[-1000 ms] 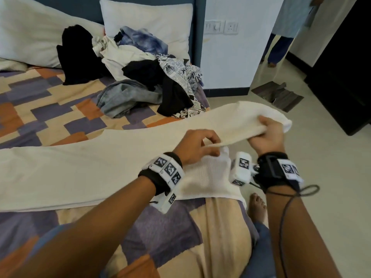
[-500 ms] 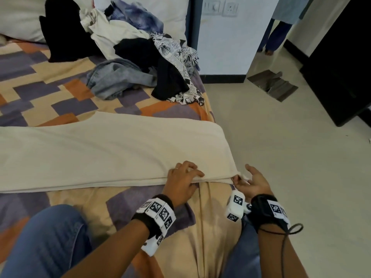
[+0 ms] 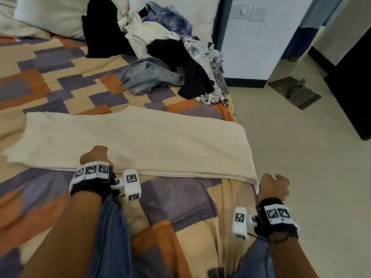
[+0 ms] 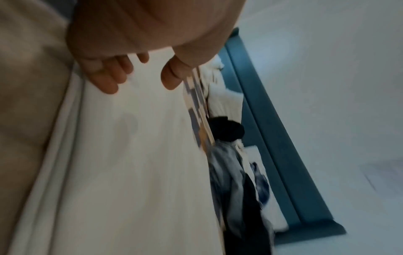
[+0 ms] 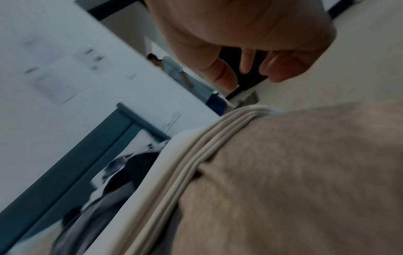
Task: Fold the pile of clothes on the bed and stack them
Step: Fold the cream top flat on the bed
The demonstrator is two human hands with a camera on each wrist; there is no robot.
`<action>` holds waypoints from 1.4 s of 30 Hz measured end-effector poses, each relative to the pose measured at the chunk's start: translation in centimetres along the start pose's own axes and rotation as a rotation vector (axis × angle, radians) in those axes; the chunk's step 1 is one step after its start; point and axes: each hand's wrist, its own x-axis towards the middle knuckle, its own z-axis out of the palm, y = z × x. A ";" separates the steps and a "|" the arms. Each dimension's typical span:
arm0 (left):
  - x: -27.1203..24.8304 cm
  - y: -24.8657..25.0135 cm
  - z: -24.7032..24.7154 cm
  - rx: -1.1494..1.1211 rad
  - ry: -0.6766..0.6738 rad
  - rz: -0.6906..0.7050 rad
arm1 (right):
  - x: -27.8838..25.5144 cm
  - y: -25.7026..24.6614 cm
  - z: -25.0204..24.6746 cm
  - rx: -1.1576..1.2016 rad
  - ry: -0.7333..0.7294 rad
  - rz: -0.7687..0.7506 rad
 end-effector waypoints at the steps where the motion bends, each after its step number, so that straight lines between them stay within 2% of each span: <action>1: 0.1 1.6 -1.8 0.074 0.003 0.051 | -1.7 -0.1 0.9 -0.079 -0.024 -0.156; 3: 0.8 2.6 -5.2 0.127 0.073 0.092 | -5.0 0.1 3.1 -0.101 -0.158 -0.458; 4: 1.8 2.7 -6.4 0.137 0.039 0.069 | -6.9 0.0 4.1 -0.128 -0.234 -0.610; 5: 3.1 2.9 -7.3 0.091 0.050 0.024 | -8.6 0.1 5.6 -0.173 -0.294 -0.737; 7: 5.6 3.3 -9.5 0.069 0.068 0.033 | -12.1 -0.1 8.6 -0.330 -0.429 -0.954; 9: 6.5 4.2 -11.0 0.107 0.104 0.083 | -15.3 -0.2 11.2 -0.632 -0.584 -1.029; 12: 6.7 5.5 -12.0 0.087 0.154 0.049 | -17.2 0.1 13.7 -1.044 -0.722 -1.150; 14: 6.8 5.5 -12.7 0.116 0.192 0.014 | -17.2 -0.1 14.2 -1.139 -0.762 -1.190; 17: 8.4 5.2 -13.4 0.159 0.165 0.085 | -16.3 0.1 13.7 -1.162 -0.774 -1.256; 18: 9.0 4.9 -13.8 0.196 0.142 0.065 | -16.0 0.4 13.5 -1.169 -0.754 -1.295; 19: 9.2 4.5 -14.2 0.239 0.147 0.090 | -15.7 0.7 13.3 -1.151 -0.724 -1.342; 20: 9.2 4.8 -14.2 0.193 0.129 0.057 | -15.6 1.1 13.2 -1.106 -0.704 -1.362; 22: 10.4 4.7 -14.6 0.096 0.175 0.009 | -15.6 1.4 13.3 -0.955 -0.690 -1.272; 24: 10.4 4.9 -15.1 0.213 0.229 0.059 | -15.6 1.7 13.6 -0.880 -0.688 -1.200; 27: 10.2 6.0 -15.7 0.543 0.402 0.190 | -15.9 2.0 13.8 -0.890 -0.646 -1.296; 28: 9.9 6.7 -15.7 0.570 0.425 0.206 | -16.2 2.2 14.0 -0.895 -0.617 -1.354; 30: 9.6 7.9 -15.4 0.532 0.422 0.228 | -16.6 2.5 14.3 -0.930 -0.603 -1.443; 33: 10.2 8.4 -15.7 0.353 0.294 0.227 | -17.7 2.0 14.3 -0.752 -0.612 -1.490; 36: 11.9 7.5 -16.0 0.034 0.123 0.076 | -18.1 2.3 13.9 -0.695 -0.700 -1.462; 38: 13.9 6.7 -16.2 -0.118 0.056 -0.015 | -18.0 3.5 13.8 -0.760 -0.745 -1.445; 40: 13.4 6.9 -16.0 -0.178 0.076 -0.056 | -17.7 4.5 14.0 -0.873 -0.716 -1.411; 42: 13.3 7.7 -16.1 -0.147 0.194 0.041 | -17.7 5.0 13.7 -0.879 -0.631 -1.455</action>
